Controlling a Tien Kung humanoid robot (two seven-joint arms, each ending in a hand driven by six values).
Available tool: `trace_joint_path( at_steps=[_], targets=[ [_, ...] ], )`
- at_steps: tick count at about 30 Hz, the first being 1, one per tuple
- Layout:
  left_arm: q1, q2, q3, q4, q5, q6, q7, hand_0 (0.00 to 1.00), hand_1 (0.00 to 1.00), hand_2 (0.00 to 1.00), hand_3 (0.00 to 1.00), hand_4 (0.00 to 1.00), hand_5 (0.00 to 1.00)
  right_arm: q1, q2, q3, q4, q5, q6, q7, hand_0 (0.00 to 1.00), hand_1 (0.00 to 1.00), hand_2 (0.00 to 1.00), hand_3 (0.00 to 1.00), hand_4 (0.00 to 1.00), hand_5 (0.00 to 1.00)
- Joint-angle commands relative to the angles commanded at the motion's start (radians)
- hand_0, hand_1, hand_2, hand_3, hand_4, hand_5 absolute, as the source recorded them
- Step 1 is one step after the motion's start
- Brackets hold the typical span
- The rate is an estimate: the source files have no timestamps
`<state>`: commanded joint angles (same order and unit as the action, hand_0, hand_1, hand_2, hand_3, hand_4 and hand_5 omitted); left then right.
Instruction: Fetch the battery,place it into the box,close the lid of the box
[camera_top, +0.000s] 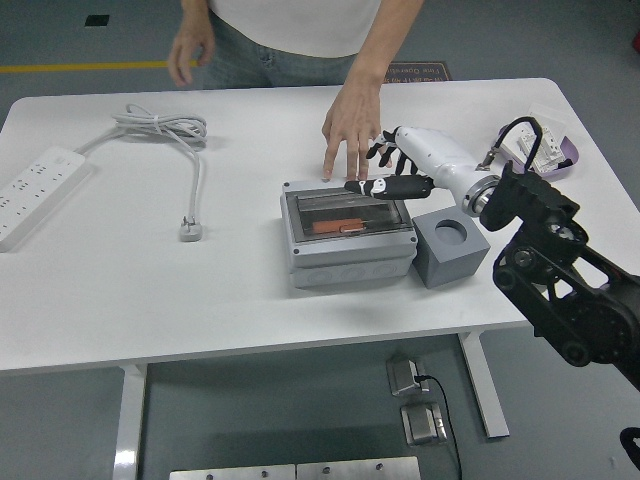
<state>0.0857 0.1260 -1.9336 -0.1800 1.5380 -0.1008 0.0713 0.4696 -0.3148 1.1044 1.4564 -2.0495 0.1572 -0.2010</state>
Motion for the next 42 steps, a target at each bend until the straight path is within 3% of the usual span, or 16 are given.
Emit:
trace_joint_path(
  at_steps=[4,7,14,16,18,22,25,27,28,31,33,34,39,40,42],
  targets=[
    [0.006,-0.001,-0.001,0.0,0.0,-0.007,0.01,0.592,0.626,0.591,0.651,0.757,0.222,-0.077,0.019,0.144,0.077,-0.026,0.007,-0.001,0.381,0.432,0.55,0.669,0.998,0.8],
    [0.01,-0.002,0.0,0.0,-0.001,-0.01,0.015,0.592,0.626,0.591,0.651,0.757,0.222,-0.136,0.049,0.251,0.121,-0.013,-0.035,0.036,0.381,0.432,0.55,0.669,0.998,0.8],
    [0.02,-0.005,0.008,0.0,-0.008,-0.015,0.023,0.593,0.627,0.591,0.651,0.757,0.223,-0.249,0.095,0.443,0.088,0.181,-0.241,0.228,0.408,0.448,0.56,0.674,0.998,0.802],
    [0.024,-0.006,0.014,0.0,-0.011,-0.016,0.026,0.597,0.626,0.594,0.652,0.757,0.223,-0.281,0.103,0.448,0.054,0.265,-0.309,0.31,0.394,0.45,0.574,0.68,0.998,0.798],
    [0.026,-0.008,0.019,0.0,-0.014,-0.017,0.028,0.597,0.626,0.594,0.652,0.757,0.223,-0.302,0.115,0.441,0.028,0.341,-0.341,0.374,0.394,0.45,0.574,0.68,0.998,0.798],
    [0.029,-0.011,0.029,0.0,-0.019,-0.02,0.033,0.597,0.626,0.594,0.652,0.759,0.226,-0.328,0.132,0.435,0.003,0.485,-0.31,0.461,0.411,0.448,0.573,0.675,0.998,0.813],
    [0.029,-0.013,0.035,0.0,-0.021,-0.019,0.038,0.597,0.626,0.594,0.652,0.759,0.226,-0.335,0.141,0.45,0.006,0.558,-0.305,0.461,0.411,0.448,0.573,0.675,0.998,0.813],
    [0.027,-0.013,0.037,0.0,-0.02,-0.019,0.042,0.597,0.626,0.594,0.652,0.759,0.226,-0.338,0.142,0.477,0.038,0.496,-0.34,0.416,0.411,0.448,0.573,0.675,0.998,0.813],
    [0.025,-0.013,0.037,0.0,-0.019,-0.02,0.043,0.599,0.629,0.594,0.652,0.759,0.227,-0.339,0.142,0.49,0.057,0.46,-0.361,0.389,0.542,0.534,0.61,0.711,0.998,0.82],
    [0.024,-0.014,0.037,0.0,-0.019,-0.02,0.045,0.599,0.629,0.594,0.652,0.759,0.227,-0.346,0.14,0.509,0.076,0.35,-0.399,0.32,0.542,0.534,0.61,0.711,0.998,0.82],
    [0.025,-0.015,0.037,0.0,-0.018,-0.022,0.049,0.599,0.629,0.594,0.652,0.759,0.227,-0.353,0.14,0.512,0.057,0.33,-0.398,0.32,0.542,0.534,0.61,0.711,0.998,0.82],
    [0.025,-0.016,0.038,0.0,-0.018,-0.023,0.051,0.602,0.634,0.596,0.654,0.759,0.228,-0.356,0.141,0.512,0.046,0.35,-0.394,0.332,0.807,0.801,0.835,0.892,0.998,0.803],
    [0.027,-0.015,0.033,0.0,-0.011,-0.029,0.057,0.602,0.634,0.596,0.654,0.759,0.228,-0.361,0.147,0.507,-0.013,0.496,-0.358,0.418,0.807,0.801,0.835,0.892,0.998,0.803],
    [0.026,-0.015,0.032,0.0,-0.01,-0.029,0.057,0.608,0.64,0.599,0.655,0.76,0.229,-0.36,0.147,0.506,-0.02,0.524,-0.351,0.43,0.998,0.998,0.998,0.998,0.998,0.795],
    [0.026,-0.014,0.03,0.0,-0.007,-0.029,0.057,0.608,0.64,0.599,0.655,0.76,0.229,-0.359,0.145,0.502,-0.03,0.583,-0.338,0.447,0.998,0.998,0.998,0.998,0.998,0.795]
  ],
)
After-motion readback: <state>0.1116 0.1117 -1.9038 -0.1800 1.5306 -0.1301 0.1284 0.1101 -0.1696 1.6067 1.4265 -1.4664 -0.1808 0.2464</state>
